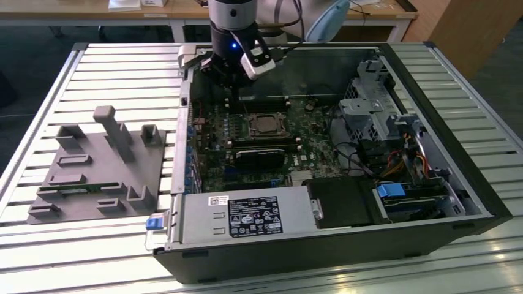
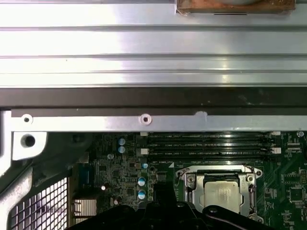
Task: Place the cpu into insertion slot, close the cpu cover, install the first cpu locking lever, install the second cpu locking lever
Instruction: 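Install the first cpu locking lever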
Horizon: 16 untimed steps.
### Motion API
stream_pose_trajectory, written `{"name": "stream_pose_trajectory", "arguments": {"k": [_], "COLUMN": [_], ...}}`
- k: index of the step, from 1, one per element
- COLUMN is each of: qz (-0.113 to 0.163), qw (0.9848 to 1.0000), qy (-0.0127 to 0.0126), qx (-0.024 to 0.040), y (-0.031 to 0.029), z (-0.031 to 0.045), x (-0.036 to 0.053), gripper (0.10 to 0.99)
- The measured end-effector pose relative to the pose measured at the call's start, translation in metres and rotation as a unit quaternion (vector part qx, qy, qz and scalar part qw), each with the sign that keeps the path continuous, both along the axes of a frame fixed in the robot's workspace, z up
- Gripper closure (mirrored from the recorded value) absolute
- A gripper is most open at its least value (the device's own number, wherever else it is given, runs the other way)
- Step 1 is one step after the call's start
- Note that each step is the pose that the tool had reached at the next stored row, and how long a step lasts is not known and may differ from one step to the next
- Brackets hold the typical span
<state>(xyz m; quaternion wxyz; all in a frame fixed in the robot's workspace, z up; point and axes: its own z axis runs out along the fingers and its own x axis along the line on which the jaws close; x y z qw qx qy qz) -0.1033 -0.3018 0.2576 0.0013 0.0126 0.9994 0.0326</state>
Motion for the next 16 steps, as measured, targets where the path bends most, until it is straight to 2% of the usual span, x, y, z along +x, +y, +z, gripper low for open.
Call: {"name": "stream_pose_trajectory", "arguments": {"k": [7,16], "qz": [0.000,0.000], "qw": [1.0000,1.0000], "qy": [0.0000,0.0000], "qx": [0.0000,0.0000], "y": [0.0041,0.0046], "z": [-0.0008,-0.0014], "x": [0.0000,0.0052], "gripper": [0.980,0.980]}}
